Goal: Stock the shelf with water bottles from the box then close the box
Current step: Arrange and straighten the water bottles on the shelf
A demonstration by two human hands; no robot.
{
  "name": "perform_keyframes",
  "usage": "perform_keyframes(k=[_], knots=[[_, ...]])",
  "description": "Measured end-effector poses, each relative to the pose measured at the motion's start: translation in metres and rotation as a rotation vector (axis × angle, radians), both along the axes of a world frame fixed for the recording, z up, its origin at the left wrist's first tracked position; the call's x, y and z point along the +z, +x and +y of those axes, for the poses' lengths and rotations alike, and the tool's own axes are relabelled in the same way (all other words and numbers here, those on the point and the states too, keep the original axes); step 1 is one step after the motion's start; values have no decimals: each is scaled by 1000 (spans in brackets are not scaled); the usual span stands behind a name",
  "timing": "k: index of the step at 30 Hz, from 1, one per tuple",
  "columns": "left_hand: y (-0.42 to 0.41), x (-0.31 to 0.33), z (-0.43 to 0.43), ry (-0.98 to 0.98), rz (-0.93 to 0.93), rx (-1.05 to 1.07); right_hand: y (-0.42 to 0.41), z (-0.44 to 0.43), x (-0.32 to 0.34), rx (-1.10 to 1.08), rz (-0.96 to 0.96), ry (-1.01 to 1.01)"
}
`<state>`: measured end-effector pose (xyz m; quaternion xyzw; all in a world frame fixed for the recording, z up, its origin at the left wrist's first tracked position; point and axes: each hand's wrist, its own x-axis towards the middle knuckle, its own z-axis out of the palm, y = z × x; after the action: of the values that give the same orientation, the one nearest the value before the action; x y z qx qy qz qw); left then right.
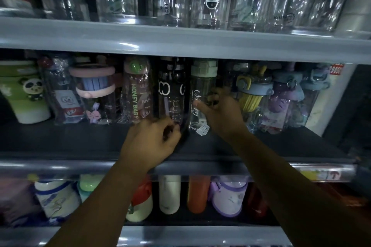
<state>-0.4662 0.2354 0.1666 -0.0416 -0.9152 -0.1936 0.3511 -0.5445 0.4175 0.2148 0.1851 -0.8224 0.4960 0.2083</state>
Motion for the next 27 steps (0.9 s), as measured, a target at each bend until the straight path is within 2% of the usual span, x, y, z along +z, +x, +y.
perform_keyframes(k=[13, 19, 27], knots=[[2, 2, 2, -18, 53, 16, -30, -2, -9, -108, 45, 108], [1, -1, 2, -39, 64, 19, -35, -2, -7, -105, 6, 155], [1, 1, 1, -29, 36, -21, -9, 5, -5, -119, -7, 228]])
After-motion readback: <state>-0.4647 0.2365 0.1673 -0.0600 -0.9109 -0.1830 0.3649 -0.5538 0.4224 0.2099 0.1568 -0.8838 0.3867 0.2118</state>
